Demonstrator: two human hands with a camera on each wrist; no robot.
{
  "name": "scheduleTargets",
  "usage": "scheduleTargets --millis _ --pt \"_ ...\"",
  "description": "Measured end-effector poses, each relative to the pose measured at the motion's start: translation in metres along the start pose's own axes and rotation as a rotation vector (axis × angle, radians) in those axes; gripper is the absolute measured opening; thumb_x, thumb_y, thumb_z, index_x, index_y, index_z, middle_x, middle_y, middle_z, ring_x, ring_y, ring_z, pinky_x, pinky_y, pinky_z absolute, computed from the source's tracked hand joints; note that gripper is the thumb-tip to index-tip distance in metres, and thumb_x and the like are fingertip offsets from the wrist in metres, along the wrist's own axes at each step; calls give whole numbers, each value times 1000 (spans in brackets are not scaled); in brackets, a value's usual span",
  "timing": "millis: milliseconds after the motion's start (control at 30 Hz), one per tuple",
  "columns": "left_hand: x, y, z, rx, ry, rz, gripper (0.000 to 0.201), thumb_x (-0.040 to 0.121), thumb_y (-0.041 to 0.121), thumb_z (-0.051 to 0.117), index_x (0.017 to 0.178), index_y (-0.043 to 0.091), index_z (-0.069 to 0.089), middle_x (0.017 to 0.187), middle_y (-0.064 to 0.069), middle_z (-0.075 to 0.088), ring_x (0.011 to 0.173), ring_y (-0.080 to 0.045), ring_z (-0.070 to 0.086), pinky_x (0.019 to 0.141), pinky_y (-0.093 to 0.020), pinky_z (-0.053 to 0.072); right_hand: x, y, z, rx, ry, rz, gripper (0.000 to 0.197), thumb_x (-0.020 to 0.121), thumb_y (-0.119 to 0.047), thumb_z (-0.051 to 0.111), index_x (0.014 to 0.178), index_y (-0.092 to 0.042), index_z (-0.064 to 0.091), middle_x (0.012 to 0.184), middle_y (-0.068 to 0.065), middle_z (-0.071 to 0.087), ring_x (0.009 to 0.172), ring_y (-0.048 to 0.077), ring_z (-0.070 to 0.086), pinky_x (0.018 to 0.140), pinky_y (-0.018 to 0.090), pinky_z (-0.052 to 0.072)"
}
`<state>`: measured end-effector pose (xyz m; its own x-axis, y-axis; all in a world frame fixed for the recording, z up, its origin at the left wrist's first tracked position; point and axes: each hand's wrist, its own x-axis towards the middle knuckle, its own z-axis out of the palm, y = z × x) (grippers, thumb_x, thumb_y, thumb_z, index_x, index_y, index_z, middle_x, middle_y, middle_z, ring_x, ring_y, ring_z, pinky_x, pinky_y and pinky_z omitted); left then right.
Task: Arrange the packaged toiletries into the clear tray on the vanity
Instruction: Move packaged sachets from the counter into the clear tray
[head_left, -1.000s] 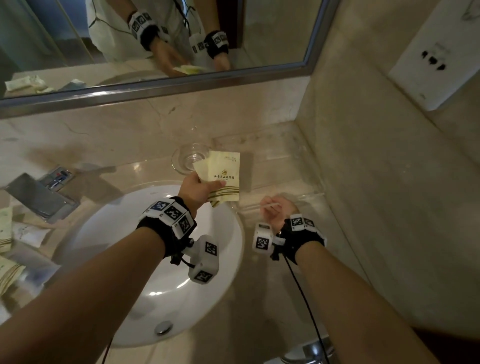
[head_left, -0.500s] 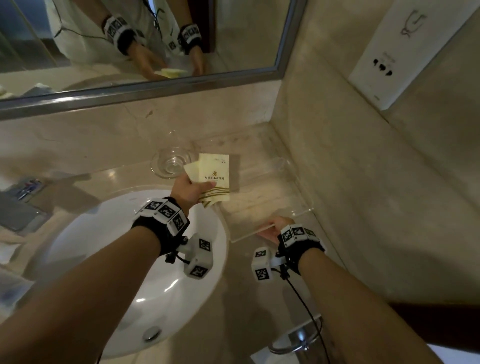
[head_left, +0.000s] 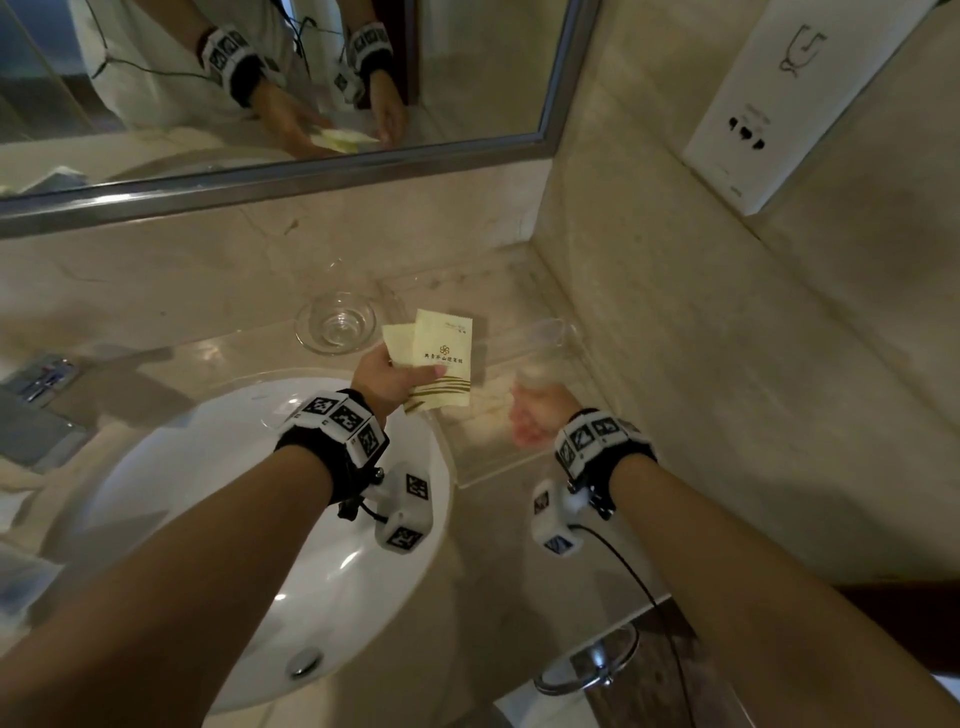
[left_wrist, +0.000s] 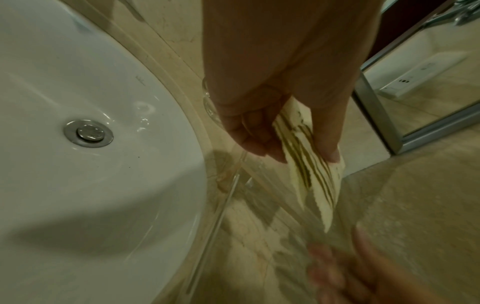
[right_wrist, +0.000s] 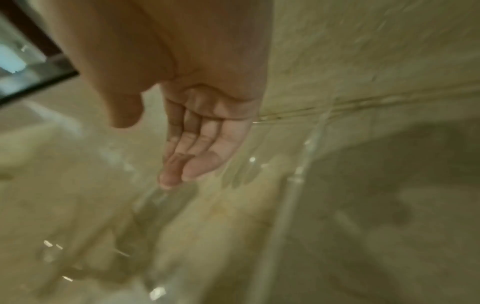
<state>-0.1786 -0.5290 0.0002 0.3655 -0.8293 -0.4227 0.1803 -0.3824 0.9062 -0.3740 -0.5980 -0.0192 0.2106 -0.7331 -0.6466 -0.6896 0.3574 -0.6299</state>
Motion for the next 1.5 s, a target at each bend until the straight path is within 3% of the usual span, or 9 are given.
scheduleTargets --millis 100,267,433,533,633,1000,1233,1367,1500 --pt "-1 3 3 25 -17 7 51 73 5 76 121 2 60 118 -12 66 102 -27 66 77 -31 57 0 -30 1 158 -49 -160 42 93 -46 47 106 -8 61 81 1 64 69 14 59 66 25 52" --pt "-6 5 8 82 -100 -25 51 75 5 75 123 1 58 121 -18 64 108 -31 64 90 -43 54 13 -47 21 298 -193 -184 10 86 -26 65 94 -20 66 93 0 71 89 21 67 74 33 52" --pt "-6 0 6 24 -74 -101 43 79 0 69 121 0 57 118 -16 64 87 -23 65 70 -26 60 21 -40 24 440 21 -84 29 86 -18 66 112 -5 65 96 7 69 84 22 65 73 34 54" --pt "-6 -2 -5 53 22 -98 40 80 2 67 118 5 58 118 -15 64 102 -30 63 89 -41 54 27 -21 15 510 158 74 18 86 -21 66 84 -3 63 75 8 60 58 16 53 54 25 42" --pt "-5 -2 -17 32 71 -87 41 82 -2 61 122 4 55 111 -11 62 90 -23 63 73 -30 54 27 3 12 652 229 224 14 86 -16 65 81 -4 57 74 9 58 60 18 53 53 25 46" --pt "-4 -6 -33 -2 176 -110 34 79 -5 64 107 12 53 104 -10 60 89 -24 59 57 -21 51 32 -9 49 648 11 267 29 92 3 51 120 11 53 127 22 57 120 31 57 96 34 51" --pt "-11 -4 -40 112 151 -97 36 80 0 65 114 12 59 96 -5 64 71 -11 58 60 -20 43 44 -12 56 528 -124 170 46 93 -17 56 132 2 43 113 14 57 92 24 65 69 25 59" --pt "-12 -2 -36 131 130 -102 24 80 3 67 101 13 61 94 -5 65 70 -12 58 60 -20 42 31 -14 48 257 -83 215 50 90 -49 53 80 0 61 72 11 67 64 22 66 58 31 60" --pt "-12 3 -20 139 57 -102 18 80 3 67 78 19 57 81 0 64 67 -11 57 60 -19 42 14 -25 27 283 -161 74 49 90 -53 48 87 -6 61 69 3 62 53 12 52 48 20 44"
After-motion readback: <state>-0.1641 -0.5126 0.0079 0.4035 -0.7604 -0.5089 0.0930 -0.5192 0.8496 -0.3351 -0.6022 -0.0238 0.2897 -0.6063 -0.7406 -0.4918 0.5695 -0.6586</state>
